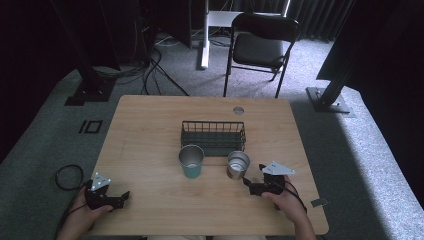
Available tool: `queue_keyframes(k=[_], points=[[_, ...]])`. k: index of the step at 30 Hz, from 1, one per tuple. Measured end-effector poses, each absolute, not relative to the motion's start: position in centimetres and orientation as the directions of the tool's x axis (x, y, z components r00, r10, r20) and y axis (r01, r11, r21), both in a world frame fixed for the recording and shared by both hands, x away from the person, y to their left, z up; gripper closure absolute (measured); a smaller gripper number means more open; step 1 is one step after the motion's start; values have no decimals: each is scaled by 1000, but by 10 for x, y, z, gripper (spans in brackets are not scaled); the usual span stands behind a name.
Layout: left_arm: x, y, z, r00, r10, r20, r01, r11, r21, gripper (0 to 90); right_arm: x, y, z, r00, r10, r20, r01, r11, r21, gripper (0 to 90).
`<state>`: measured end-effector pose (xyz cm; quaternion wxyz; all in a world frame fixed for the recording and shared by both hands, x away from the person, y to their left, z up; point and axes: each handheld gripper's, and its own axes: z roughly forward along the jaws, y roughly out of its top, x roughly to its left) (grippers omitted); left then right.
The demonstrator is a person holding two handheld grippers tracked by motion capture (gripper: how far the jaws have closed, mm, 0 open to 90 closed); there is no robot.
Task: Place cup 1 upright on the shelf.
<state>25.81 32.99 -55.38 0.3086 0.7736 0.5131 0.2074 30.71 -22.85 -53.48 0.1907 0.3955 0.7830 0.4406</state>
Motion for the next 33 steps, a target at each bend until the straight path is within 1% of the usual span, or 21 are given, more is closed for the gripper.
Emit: queue_keyframes(k=[6,18,26,29,33], points=[[258,330,-554,387,922,4,666,-283,690,19,309,-223,-531,-632,773,45,409,284,867,124],[258,330,-554,387,922,4,667,-283,690,19,316,-210,-532,-658,752,47,368,266,891,116],[258,330,-554,387,922,4,666,-282,690,19,322,-202,-533,-659,750,60,361,246,900,116],[258,330,-554,387,922,4,666,-282,690,19,326,-200,-533,-661,749,41,343,253,905,116],[258,330,-554,387,922,4,666,-282,691,19,328,-196,-533,-663,747,49,346,248,905,116]])
